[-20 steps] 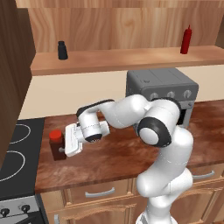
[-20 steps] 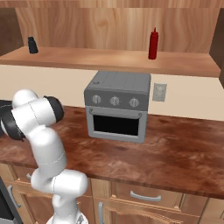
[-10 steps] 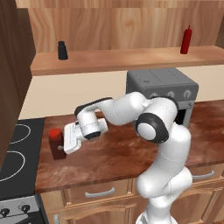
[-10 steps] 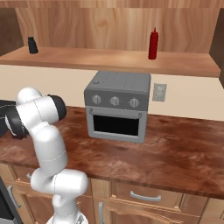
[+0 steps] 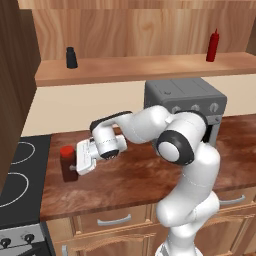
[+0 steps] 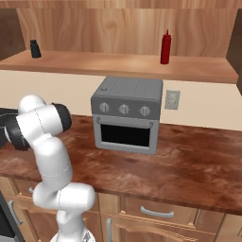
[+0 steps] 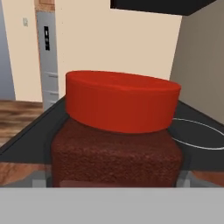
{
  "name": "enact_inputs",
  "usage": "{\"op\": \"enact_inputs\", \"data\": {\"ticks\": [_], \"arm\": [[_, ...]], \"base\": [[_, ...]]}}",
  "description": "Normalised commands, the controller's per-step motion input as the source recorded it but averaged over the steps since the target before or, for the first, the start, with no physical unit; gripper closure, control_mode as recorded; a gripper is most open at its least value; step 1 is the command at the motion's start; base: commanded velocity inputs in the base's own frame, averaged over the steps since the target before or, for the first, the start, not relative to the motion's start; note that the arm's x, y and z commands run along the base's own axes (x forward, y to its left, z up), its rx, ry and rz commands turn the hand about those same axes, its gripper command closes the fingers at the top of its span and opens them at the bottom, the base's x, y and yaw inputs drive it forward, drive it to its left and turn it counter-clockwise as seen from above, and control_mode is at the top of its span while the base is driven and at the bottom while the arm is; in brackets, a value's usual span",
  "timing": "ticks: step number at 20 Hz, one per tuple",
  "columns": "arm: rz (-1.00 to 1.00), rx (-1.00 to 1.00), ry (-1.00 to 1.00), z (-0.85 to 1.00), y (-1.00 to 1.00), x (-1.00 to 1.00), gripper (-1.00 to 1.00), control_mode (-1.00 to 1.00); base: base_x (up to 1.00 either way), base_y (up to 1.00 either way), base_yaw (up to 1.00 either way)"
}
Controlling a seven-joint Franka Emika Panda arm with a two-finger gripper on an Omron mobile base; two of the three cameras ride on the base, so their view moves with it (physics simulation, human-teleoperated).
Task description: Collect the paprika, ketchup, and shaker from the cabinet and place them next to the stove.
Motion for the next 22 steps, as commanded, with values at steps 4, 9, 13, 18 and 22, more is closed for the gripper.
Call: {"op": "enact_inputs", "data": {"ticks": [4,9,13,18,22], "arm": [[0.00,0.01,0.02,0.00,-0.17,0.00,-1.00,-1.00],[0.00,0.03,0.01,0.06,-0.28,0.00,-1.00,-1.00],[0.00,0.03,0.00,0.14,-0.28,0.00,-1.00,-1.00],[-0.01,0.00,0.00,0.22,-0.18,-0.13,-1.00,-1.00],[-0.04,0.01,-0.02,0.35,-0.30,-0.44,-1.00,-1.00]], "base": [[0.00,0.00,0.00],[0.00,0.00,0.00],[0.00,0.00,0.00],[0.00,0.00,0.00],[0.00,0.00,0.00]]}}
